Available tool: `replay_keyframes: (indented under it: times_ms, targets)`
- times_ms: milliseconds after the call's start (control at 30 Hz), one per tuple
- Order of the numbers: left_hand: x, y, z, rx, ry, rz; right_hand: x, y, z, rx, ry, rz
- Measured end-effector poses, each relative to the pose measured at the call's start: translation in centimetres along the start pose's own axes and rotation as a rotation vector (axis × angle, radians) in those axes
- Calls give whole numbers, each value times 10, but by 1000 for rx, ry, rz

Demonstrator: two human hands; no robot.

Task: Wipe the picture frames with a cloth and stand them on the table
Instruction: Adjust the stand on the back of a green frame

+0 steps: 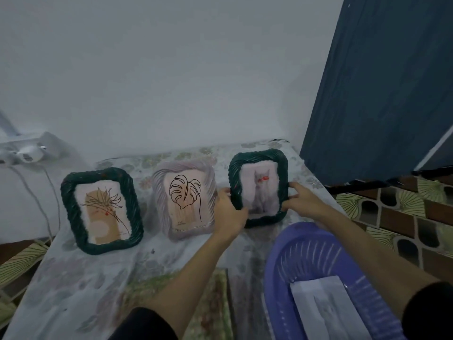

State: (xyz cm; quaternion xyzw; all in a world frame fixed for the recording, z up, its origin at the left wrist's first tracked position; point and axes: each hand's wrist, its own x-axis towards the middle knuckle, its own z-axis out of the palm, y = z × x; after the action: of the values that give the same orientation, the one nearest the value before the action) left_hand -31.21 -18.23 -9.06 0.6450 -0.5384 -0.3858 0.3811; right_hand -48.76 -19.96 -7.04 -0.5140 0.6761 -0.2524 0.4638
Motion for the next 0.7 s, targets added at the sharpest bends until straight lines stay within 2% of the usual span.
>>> replay_keyframes:
  times_ms: [167, 300, 533, 633, 700]
  targets:
    - [-17, 15, -17, 22, 104, 86, -27, -20, -2, 148, 55, -29]
    - [-45, 43, -64, 27, 142, 192, -80, -41, -1, 181, 30, -99]
    - [-128, 65, -175, -292, -66, 27, -210, -69, 4, 106, -178, -295]
    - [-179, 56, -218, -384, -177, -54, -266, -80, 2, 60, -305, -388]
    - [-204, 42, -236, -515, -238, -129, -288, -88, 5, 89, -320, -451]
